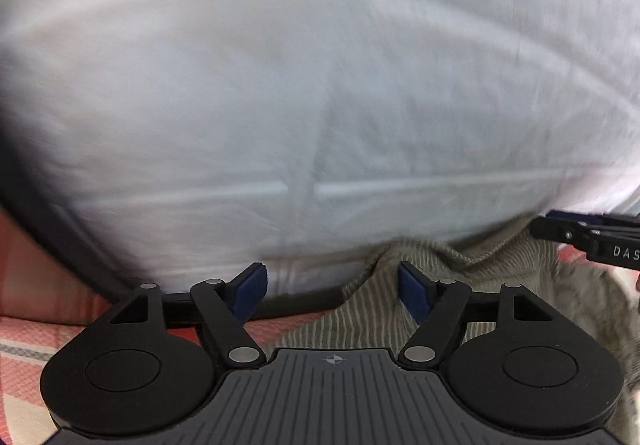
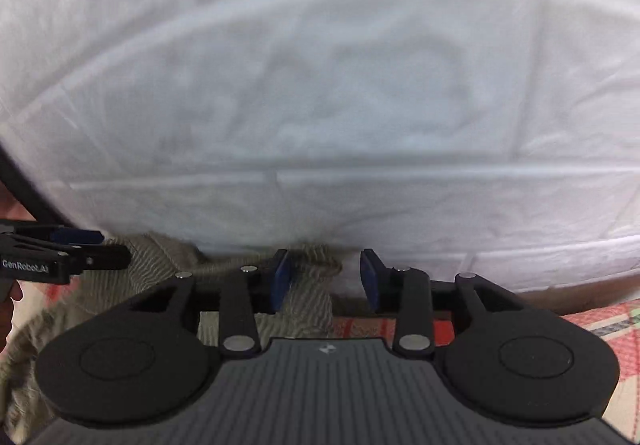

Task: Fold clothes

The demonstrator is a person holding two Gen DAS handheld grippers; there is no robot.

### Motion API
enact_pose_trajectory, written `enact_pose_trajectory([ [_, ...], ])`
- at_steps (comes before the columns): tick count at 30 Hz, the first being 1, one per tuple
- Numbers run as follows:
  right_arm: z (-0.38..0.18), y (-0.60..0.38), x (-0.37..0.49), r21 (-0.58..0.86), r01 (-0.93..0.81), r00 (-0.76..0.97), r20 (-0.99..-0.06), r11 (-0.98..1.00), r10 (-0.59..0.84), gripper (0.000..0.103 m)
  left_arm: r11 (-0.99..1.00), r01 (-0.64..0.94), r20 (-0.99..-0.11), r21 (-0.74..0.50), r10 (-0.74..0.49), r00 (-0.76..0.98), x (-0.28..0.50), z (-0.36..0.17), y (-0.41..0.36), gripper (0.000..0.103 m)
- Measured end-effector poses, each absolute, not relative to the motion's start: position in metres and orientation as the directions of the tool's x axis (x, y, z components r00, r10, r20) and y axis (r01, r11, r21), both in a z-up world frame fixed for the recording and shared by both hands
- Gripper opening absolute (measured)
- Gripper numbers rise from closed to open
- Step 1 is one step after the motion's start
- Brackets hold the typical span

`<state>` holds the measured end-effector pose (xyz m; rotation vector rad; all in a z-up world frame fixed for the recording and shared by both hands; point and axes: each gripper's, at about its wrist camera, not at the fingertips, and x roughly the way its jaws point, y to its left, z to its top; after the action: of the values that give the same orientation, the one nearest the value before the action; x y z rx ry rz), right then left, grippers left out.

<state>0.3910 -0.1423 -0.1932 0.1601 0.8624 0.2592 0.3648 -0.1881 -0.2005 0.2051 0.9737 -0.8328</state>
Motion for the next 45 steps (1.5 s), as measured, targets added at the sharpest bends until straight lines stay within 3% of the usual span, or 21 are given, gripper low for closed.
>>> enact_pose_trajectory([
  [6, -0.177, -0.164, 0.378, 0.245, -0.176, 0.616, -0.728, 0.953, 0.301, 0.042, 0.704, 0.673, -0.77, -0.228, -0.553, 0.318, 0.376, -0.183, -0.165, 0.083],
  [13, -0.176, -0.201, 0.359, 0.229, -0.191, 0.564, -0.77, 0.955, 0.297, 0.042, 0.601, 0.798, -0.843, -0.048, -0.453, 0.289, 0.351, -0.207, -0.17, 0.083],
  [24, -0.2, -0.219, 0.345, 0.267, -0.189, 0.507, -0.798, 0.945, 0.326, 0.042, 0.63, 0.773, -0.866, -0.077, -0.426, 0.261, 0.349, -0.238, -0.151, 0.082],
  [31, -0.202, -0.225, 0.342, 0.279, -0.182, 0.468, -0.819, 0.943, 0.333, 0.042, 0.629, 0.772, -0.864, -0.088, -0.435, 0.255, 0.351, -0.244, -0.157, 0.065],
  [35, -0.202, -0.224, 0.341, 0.281, -0.186, 0.458, -0.823, 0.942, 0.336, 0.041, 0.615, 0.781, -0.869, -0.109, -0.441, 0.227, 0.35, -0.251, -0.166, 0.061],
  [39, -0.205, -0.224, 0.342, 0.285, -0.179, 0.448, -0.829, 0.942, 0.336, 0.041, 0.599, 0.795, -0.877, -0.098, -0.429, 0.215, 0.344, -0.261, -0.173, 0.029],
  [41, -0.206, -0.225, 0.343, 0.289, -0.165, 0.453, -0.827, 0.943, 0.333, 0.034, 0.602, 0.794, -0.876, -0.091, -0.427, 0.224, 0.342, -0.262, -0.175, 0.014],
  [42, -0.204, -0.226, 0.343, 0.286, -0.156, 0.463, -0.825, 0.946, 0.325, 0.018, 0.61, 0.789, -0.875, -0.072, -0.418, 0.244, 0.342, -0.261, -0.176, 0.003],
  [43, -0.203, -0.228, 0.342, 0.282, -0.147, 0.472, -0.823, 0.948, 0.318, 0.007, 0.619, 0.784, -0.871, -0.034, -0.404, 0.281, 0.341, -0.26, -0.175, 0.002],
  [45, -0.2, -0.231, 0.342, 0.274, -0.129, 0.49, -0.818, 0.953, 0.302, 0.007, 0.637, 0.77, -0.858, 0.035, -0.375, 0.349, 0.341, -0.259, -0.171, 0.001],
])
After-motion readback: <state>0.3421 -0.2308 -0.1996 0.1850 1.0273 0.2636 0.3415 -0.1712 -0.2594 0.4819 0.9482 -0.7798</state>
